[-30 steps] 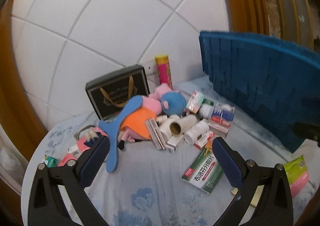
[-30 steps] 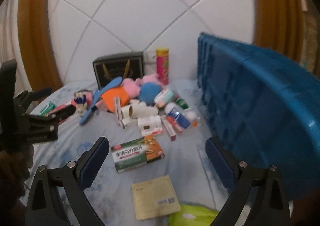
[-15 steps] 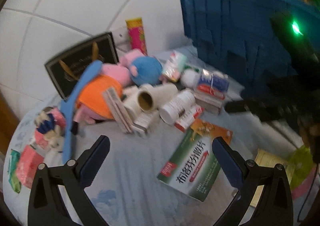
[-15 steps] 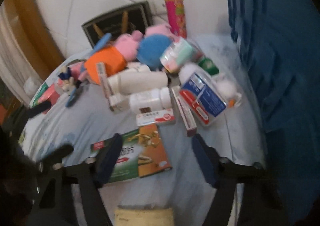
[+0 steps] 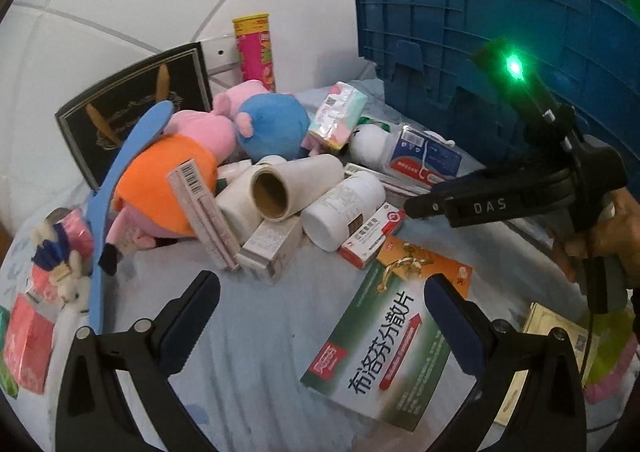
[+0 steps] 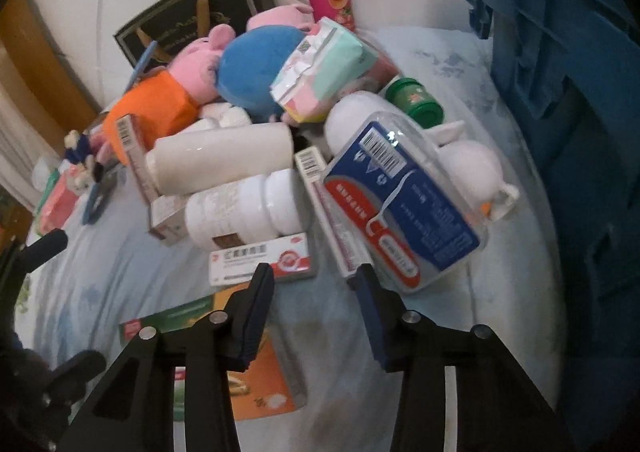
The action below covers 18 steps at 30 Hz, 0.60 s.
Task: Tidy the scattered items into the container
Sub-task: 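Reach both tools into the pile toward the white medicine boxes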
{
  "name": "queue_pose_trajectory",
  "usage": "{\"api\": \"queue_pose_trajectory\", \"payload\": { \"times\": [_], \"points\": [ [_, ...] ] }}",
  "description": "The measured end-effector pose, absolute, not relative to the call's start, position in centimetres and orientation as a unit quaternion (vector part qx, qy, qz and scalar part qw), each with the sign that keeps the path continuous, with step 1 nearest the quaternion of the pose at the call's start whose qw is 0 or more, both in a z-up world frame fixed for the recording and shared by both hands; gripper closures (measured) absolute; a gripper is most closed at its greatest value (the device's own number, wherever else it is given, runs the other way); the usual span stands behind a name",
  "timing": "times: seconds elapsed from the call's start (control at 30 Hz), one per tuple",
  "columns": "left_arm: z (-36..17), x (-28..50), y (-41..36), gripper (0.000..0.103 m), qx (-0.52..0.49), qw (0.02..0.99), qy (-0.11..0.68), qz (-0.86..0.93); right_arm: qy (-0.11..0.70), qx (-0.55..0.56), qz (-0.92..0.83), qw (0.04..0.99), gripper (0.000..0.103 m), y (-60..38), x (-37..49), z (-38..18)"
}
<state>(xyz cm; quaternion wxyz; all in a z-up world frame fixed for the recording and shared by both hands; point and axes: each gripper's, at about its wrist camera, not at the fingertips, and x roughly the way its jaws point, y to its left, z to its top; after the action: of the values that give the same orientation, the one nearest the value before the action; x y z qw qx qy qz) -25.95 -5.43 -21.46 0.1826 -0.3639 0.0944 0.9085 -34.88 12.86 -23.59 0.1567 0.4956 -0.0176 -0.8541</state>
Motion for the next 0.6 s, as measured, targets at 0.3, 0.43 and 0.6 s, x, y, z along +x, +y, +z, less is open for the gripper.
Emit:
{"api": "queue_pose_trajectory", "payload": {
  "times": [0.3, 0.43, 0.6],
  "points": [
    [-22.1, -26.2, -4.7, 0.000, -0.371, 0.194, 0.108, 0.902, -0.010, 0.510, -0.847, 0.149, 0.059, 14.1, -37.5, -24.0],
    [-22.3, -26.5, -4.8, 0.000, -0.376, 0.194, 0.101, 0.900, -0.003, 0.519, -0.839, 0.166, 0.060, 13.3, -38.1, -24.5],
    [-22.4, -26.7, -4.7, 0.000, -0.379, 0.195, 0.105, 0.899, 0.005, 0.518, -0.841, 0.154, 0.056, 13.0, -40.0, -25.2]
  ]
}}
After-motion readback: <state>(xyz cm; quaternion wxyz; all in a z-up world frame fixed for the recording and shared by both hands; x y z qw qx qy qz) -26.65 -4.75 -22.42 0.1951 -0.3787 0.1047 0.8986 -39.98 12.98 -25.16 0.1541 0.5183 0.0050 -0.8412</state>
